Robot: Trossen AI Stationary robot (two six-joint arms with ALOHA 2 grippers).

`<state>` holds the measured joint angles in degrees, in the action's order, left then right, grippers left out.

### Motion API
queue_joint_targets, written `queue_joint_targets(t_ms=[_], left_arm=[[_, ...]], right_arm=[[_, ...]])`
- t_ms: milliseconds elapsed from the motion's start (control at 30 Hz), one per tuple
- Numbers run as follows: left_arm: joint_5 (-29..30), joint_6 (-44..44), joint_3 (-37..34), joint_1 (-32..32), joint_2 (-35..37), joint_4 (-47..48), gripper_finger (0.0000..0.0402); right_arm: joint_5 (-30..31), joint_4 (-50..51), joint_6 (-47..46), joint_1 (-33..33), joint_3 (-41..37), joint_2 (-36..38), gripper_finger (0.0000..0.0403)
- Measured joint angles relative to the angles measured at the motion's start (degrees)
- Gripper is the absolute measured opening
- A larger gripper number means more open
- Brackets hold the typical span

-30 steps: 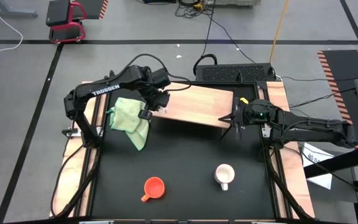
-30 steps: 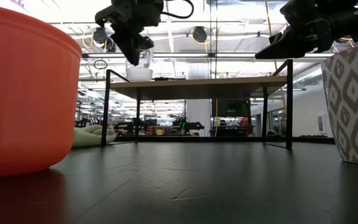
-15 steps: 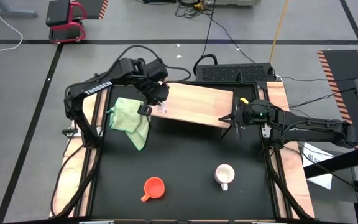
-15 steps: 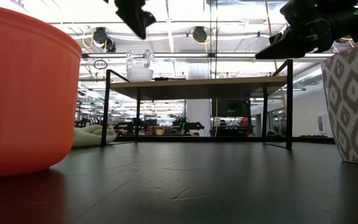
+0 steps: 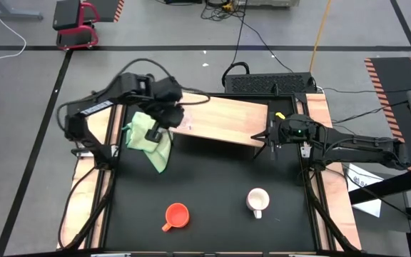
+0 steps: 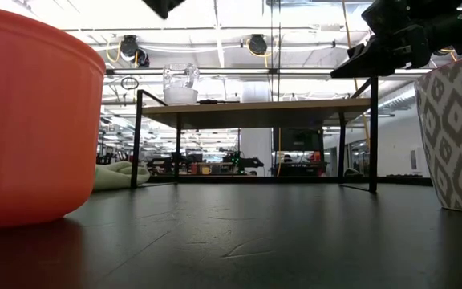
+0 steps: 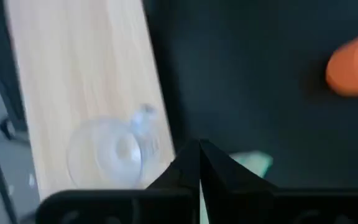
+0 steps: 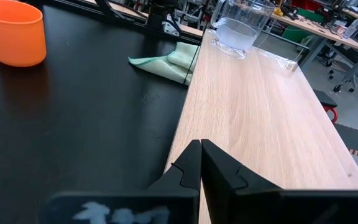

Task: Stack small to large cups/mugs on shelf
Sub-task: Put the orange mug on the shelf

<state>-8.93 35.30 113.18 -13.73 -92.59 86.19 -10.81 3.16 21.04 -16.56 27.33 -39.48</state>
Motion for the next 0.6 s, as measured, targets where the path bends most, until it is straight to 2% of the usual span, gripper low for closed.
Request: queue_joint_targets(t_ms=[167,467,600], left_arm=[[-8.02,-0.33,-7.62,-0.33,9.69,-10.50,0.0002],[-9.45,-7.25,-32.12,-0.47,26.41,-27.36,0.0001],[-14.66,-10.07,-42.41,-0.49,32.08,-34.65,0.0001]], right_arm=[[-0.23,0.04,-0.29,0.02,0.02,0.00,0.0000],[-2.95,-0.20,-0.22,0.07,0.00,-0.02,0.0000],[-2.97,-0.29,-0.14,0.07,0.00,-0.02,0.0000]])
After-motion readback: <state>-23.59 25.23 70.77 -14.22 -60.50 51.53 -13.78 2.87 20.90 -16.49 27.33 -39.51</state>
